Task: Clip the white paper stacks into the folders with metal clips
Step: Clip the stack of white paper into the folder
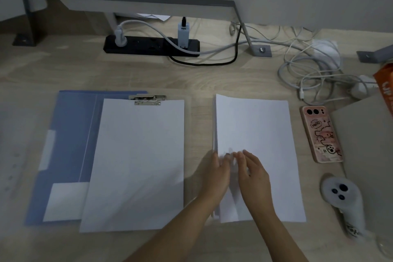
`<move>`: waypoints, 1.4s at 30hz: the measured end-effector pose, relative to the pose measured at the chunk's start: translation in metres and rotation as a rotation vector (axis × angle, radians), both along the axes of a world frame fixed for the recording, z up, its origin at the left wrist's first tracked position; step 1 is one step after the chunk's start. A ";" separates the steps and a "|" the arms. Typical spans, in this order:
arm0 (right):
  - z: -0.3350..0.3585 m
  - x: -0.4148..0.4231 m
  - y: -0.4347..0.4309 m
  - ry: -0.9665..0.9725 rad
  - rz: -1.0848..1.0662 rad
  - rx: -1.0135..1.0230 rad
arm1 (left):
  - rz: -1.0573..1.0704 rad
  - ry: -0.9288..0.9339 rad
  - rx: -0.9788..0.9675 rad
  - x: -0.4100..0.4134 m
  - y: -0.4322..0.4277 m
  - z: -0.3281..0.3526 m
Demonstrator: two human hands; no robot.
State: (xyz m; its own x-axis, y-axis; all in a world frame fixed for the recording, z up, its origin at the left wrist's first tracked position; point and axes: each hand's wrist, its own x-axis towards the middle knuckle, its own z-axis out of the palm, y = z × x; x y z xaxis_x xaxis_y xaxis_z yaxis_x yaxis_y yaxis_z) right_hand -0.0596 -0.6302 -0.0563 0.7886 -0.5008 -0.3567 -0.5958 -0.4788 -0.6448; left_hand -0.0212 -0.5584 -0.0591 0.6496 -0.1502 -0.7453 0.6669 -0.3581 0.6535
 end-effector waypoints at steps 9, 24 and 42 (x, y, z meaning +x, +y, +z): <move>0.011 -0.004 -0.038 -0.055 -0.123 0.022 | -0.046 -0.163 0.068 0.009 0.014 0.013; 0.059 0.035 0.074 0.146 -0.075 1.018 | 0.350 -0.256 -0.153 0.053 0.235 0.052; 0.015 0.059 0.297 0.107 -0.008 1.010 | 0.536 -0.482 0.334 0.047 0.462 0.019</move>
State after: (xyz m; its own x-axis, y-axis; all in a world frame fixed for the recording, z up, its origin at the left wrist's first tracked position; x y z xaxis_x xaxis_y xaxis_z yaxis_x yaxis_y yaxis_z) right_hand -0.0009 -0.3327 -0.0412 0.7256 0.0688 -0.6846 -0.6750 0.2646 -0.6888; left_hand 0.0255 -0.0962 -0.0396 0.8325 0.4564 -0.3141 0.4750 -0.2962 0.8286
